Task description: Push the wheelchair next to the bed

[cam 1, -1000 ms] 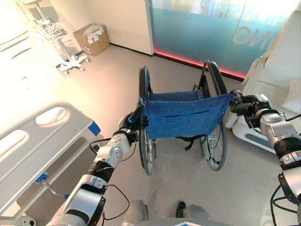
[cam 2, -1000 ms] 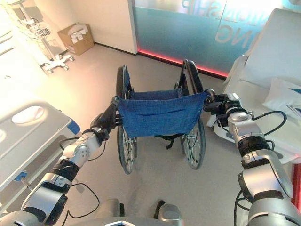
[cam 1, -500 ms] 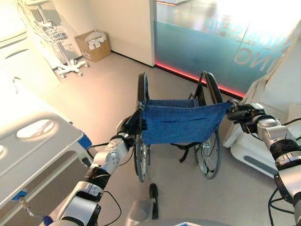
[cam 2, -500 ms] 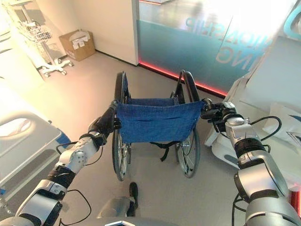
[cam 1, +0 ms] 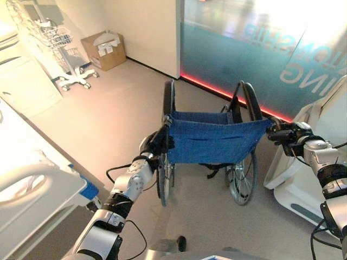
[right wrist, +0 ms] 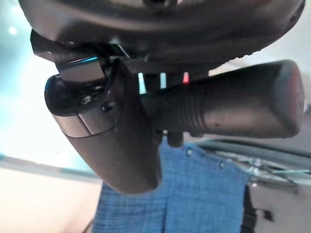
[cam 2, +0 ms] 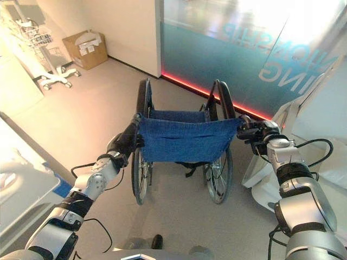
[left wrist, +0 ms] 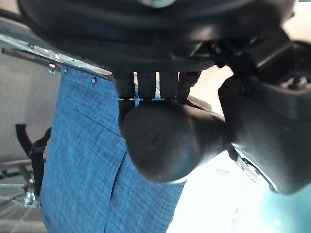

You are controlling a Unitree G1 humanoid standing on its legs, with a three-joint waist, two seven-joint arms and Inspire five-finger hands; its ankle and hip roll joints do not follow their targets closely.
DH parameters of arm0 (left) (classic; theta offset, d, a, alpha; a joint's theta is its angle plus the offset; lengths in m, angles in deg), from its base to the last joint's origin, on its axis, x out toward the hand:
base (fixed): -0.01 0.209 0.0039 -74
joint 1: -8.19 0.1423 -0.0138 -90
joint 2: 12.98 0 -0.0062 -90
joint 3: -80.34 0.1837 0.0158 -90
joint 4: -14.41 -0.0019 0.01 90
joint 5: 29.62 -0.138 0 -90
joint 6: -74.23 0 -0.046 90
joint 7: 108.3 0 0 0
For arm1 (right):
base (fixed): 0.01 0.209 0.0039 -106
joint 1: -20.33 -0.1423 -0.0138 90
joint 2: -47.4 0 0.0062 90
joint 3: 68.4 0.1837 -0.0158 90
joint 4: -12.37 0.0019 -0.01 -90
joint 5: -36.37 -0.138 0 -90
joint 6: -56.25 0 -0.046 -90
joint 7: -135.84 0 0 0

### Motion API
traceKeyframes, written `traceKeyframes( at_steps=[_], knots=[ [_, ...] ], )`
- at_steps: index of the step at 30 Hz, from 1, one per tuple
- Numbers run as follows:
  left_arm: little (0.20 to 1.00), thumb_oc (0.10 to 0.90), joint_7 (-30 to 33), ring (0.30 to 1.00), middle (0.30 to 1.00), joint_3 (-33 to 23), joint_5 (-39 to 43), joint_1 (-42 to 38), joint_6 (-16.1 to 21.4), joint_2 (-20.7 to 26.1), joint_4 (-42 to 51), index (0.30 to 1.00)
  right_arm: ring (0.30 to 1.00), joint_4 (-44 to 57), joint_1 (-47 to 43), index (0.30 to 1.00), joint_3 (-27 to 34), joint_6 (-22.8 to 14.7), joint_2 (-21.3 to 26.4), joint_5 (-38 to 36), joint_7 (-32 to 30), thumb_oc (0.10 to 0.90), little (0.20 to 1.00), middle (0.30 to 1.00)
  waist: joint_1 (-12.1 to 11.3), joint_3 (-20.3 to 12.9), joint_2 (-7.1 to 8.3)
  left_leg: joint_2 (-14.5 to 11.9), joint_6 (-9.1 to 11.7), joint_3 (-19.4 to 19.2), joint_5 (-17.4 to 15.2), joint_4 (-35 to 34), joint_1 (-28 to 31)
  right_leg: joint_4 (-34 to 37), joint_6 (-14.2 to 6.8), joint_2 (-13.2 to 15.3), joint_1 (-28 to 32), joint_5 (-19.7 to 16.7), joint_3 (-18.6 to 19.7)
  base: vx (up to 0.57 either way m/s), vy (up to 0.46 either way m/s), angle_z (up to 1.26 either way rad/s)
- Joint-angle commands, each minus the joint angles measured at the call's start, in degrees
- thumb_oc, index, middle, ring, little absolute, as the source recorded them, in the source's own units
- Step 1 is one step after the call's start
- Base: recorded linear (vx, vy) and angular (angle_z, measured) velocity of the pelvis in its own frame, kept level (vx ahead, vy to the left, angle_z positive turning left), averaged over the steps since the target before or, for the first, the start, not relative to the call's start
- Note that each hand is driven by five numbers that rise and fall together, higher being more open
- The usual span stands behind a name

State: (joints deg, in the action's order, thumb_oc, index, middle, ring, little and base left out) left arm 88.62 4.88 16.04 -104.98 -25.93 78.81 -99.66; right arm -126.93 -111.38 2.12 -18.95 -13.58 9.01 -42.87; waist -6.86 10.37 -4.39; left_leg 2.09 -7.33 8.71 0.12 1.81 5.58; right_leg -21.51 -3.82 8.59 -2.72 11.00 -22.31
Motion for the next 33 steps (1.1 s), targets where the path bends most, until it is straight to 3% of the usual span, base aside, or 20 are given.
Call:
traceKeyframes(
  at_steps=[1,2,5,7,11,13,15,16,17,18,21,23,26,28,29,30,31,32,33],
  knots=[
    [0.300,0.400,1.28,0.300,0.300,2.78,-3.55,0.38,5.82,3.66,1.64,0.300,0.300,5.92,-10.73,0.300,-1.70,-8.88,-4.78,-1.57,4.49,0.400,0.300,0.300,-0.58,-1.93,7.55,2.93,4.86,-13.92,-8.20,7.31,-3.25,10.00,-5.41,6.49,-3.20,-17.60,4.94,0.31,-0.348,0.24],
    [0.300,0.400,1.25,0.300,0.300,3.33,-3.58,-0.04,5.59,3.64,1.72,0.300,0.300,6.18,-10.86,0.300,-1.79,-8.62,-4.55,-1.62,4.03,0.400,0.300,0.300,0.66,-1.42,8.44,3.73,4.88,-12.71,-10.23,7.97,-2.20,14.66,-6.99,6.69,-5.48,-21.50,7.67,0.34,-0.343,0.61],
    [0.300,0.400,0.17,0.300,0.300,4.54,-3.92,-0.84,5.37,3.16,0.57,0.300,0.300,5.43,-11.86,0.300,-1.07,-7.89,-3.64,-2.13,4.00,0.400,0.300,0.300,2.60,-0.80,8.59,3.50,4.61,-9.24,-13.38,9.29,-0.02,18.93,-7.79,6.20,-7.85,-23.29,13.24,0.38,-0.378,1.01],
    [0.300,0.400,-0.56,0.300,0.300,4.58,-4.81,-0.79,5.56,2.77,-0.32,0.300,0.300,5.12,-12.06,0.300,-0.72,-7.54,-3.56,-1.87,4.29,0.400,0.300,0.300,2.68,-1.07,8.91,2.97,4.99,-8.23,-14.64,10.48,0.44,16.33,-7.54,6.55,-7.38,-23.19,14.29,0.25,-0.347,1.79],
    [0.300,0.400,0.41,0.300,0.300,3.55,-3.94,0.06,4.79,2.86,0.41,0.300,0.300,4.17,-13.10,0.300,-2.22,-7.69,-3.46,-1.64,5.42,0.400,0.300,0.300,2.55,-2.52,9.05,-0.28,7.18,-8.94,-14.99,14.26,0.54,13.49,-6.70,5.20,-4.22,-18.37,13.23,0.25,-0.421,1.25],
    [0.300,0.400,0.80,0.300,0.300,2.99,-3.40,0.26,4.34,3.17,0.67,0.300,0.300,4.76,-13.50,0.300,-3.05,-7.33,-3.76,-1.82,5.34,0.400,0.300,0.300,2.77,-2.87,8.83,-1.88,8.17,-9.07,-13.69,15.49,1.30,12.02,-5.85,4.27,-3.97,-16.22,12.79,0.22,-0.332,0.25],
    [0.300,0.400,1.15,0.300,0.300,2.48,-2.10,0.65,3.67,3.54,1.17,0.300,0.300,5.18,-14.34,0.300,-4.56,-6.93,-3.83,-2.29,4.93,0.400,0.300,0.300,3.09,-3.66,8.36,-3.54,9.64,-8.75,-8.74,19.00,1.11,11.05,-3.62,2.04,-3.12,-13.49,13.20,0.21,-0.311,0.11],
    [0.300,0.400,1.26,0.300,0.300,2.42,-1.99,0.73,3.81,3.54,1.24,0.300,0.300,5.24,-14.41,0.300,-4.76,-6.90,-3.81,-2.37,4.81,0.400,0.300,0.300,3.20,-3.72,8.27,-3.69,9.84,-8.70,-8.07,19.83,0.87,11.00,-3.23,1.65,-2.93,-13.15,13.23,0.21,-0.352,0.19],
    [0.300,0.400,1.37,0.300,0.300,2.36,-1.60,1.05,4.12,3.34,1.45,0.300,0.300,5.45,-14.66,0.300,-5.54,-6.83,-3.59,-2.54,4.31,0.400,0.300,0.300,3.48,-3.89,8.33,-3.92,10.63,-9.20,-4.20,26.04,-0.91,11.14,-1.07,0.00,-1.43,-11.53,13.00,0.19,-0.347,0.19],
    [0.300,0.400,1.64,0.300,0.300,2.31,-1.45,1.06,4.16,3.10,1.60,0.300,0.300,5.52,-14.78,0.300,-5.98,-6.90,-3.42,-2.51,4.13,0.400,0.300,0.300,3.53,-3.83,8.57,-3.66,10.97,-9.94,-2.50,30.74,-2.68,11.37,0.05,-0.47,-0.37,-10.85,12.38,0.25,-0.441,0.22],
    [0.300,0.400,1.94,0.300,0.300,2.84,-1.65,0.92,5.07,1.96,1.23,0.300,0.300,5.08,-14.99,0.300,-6.73,-7.44,-2.81,-2.54,3.35,0.400,0.300,0.300,3.48,-3.30,9.07,-4.56,11.31,-13.45,-0.93,39.30,-7.90,11.68,2.40,-1.46,2.59,-8.94,9.54,0.19,-0.284,0.14],
    [0.300,0.400,1.47,0.300,0.300,3.13,-2.18,0.49,5.28,1.32,0.78,0.300,0.300,5.17,-15.44,0.300,-6.53,-6.85,-2.07,-2.66,2.47,0.400,0.300,0.300,2.97,-2.65,9.09,-5.14,10.66,-15.20,-2.39,36.64,-10.54,11.63,2.53,-1.96,4.47,-7.64,7.56,0.24,-0.218,0.24],
    [0.300,0.400,1.05,0.300,0.300,3.22,-2.28,0.12,5.30,1.23,0.75,0.300,0.300,3.40,-16.95,0.300,-6.41,-6.71,-2.49,-1.80,2.06,0.400,0.300,0.300,1.92,-1.98,7.77,-4.28,10.85,-18.58,-0.89,25.26,-10.87,12.16,2.23,-4.62,7.55,-5.52,6.29,0.27,-0.106,0.39],
    [0.300,0.400,0.98,0.300,0.300,3.69,-2.18,0.07,5.03,1.11,1.22,0.300,0.300,2.72,-17.72,0.300,-6.42,-6.16,-2.40,-1.15,1.84,0.400,0.300,0.300,0.76,-1.81,6.71,-3.43,11.10,-22.27,1.88,15.27,-12.77,13.56,2.31,-7.02,10.83,-4.34,5.62,0.43,-0.076,0.22],
    [0.300,0.400,0.86,0.300,0.300,4.24,-2.07,0.73,5.04,1.39,2.17,0.300,0.300,3.20,-17.12,0.300,-6.58,-6.36,-1.77,-1.41,1.60,0.400,0.300,0.300,-0.44,-1.87,5.91,-3.11,12.14,-23.93,5.62,5.95,-15.71,14.61,1.97,-9.05,14.80,-2.37,6.02,0.48,-0.067,0.13],
    [0.300,0.400,0.84,0.300,0.300,4.37,-2.08,1.02,4.97,1.42,2.46,0.300,0.300,3.40,-16.75,0.300,-6.47,-6.43,-1.60,-1.42,1.61,0.400,0.300,0.300,-0.61,-1.97,6.18,-2.68,12.20,-24.02,5.89,5.25,-15.57,14.96,1.89,-8.89,15.28,-2.12,6.09,0.45,-0.055,0.05],
    [0.300,0.400,0.70,0.300,0.300,4.36,-2.05,1.78,4.69,1.83,3.50,0.300,0.300,3.73,-16.14,0.300,-6.22,-6.75,-1.11,-1.80,1.81,0.400,0.300,0.300,-1.67,-2.15,5.62,-2.98,12.22,-24.21,9.19,2.06,-17.32,15.60,2.23,-10.12,16.48,-2.13,6.05,0.26,-0.049,-0.11],
    [0.300,0.400,0.57,0.300,0.300,4.15,-2.04,2.55,4.35,2.29,4.38,0.300,0.300,3.89,-15.85,0.300,-5.89,-6.73,-0.68,-1.57,2.46,0.400,0.300,0.300,-2.39,-2.26,5.82,-2.45,12.42,-23.32,10.45,1.34,-17.75,15.67,2.39,-10.34,17.49,-1.26,6.27,0.32,-0.054,-0.25],
    [0.300,0.400,0.17,0.300,0.300,3.77,-1.87,3.08,4.02,2.68,4.87,0.300,0.300,3.54,-15.98,0.300,-5.79,-6.88,-0.32,-1.34,3.30,0.400,0.300,0.300,-3.05,-2.43,5.95,-2.19,12.32,-22.63,10.51,2.29,-18.39,15.43,2.61,-10.44,17.87,-0.55,6.37,0.35,-0.041,-0.24]
  ],
)
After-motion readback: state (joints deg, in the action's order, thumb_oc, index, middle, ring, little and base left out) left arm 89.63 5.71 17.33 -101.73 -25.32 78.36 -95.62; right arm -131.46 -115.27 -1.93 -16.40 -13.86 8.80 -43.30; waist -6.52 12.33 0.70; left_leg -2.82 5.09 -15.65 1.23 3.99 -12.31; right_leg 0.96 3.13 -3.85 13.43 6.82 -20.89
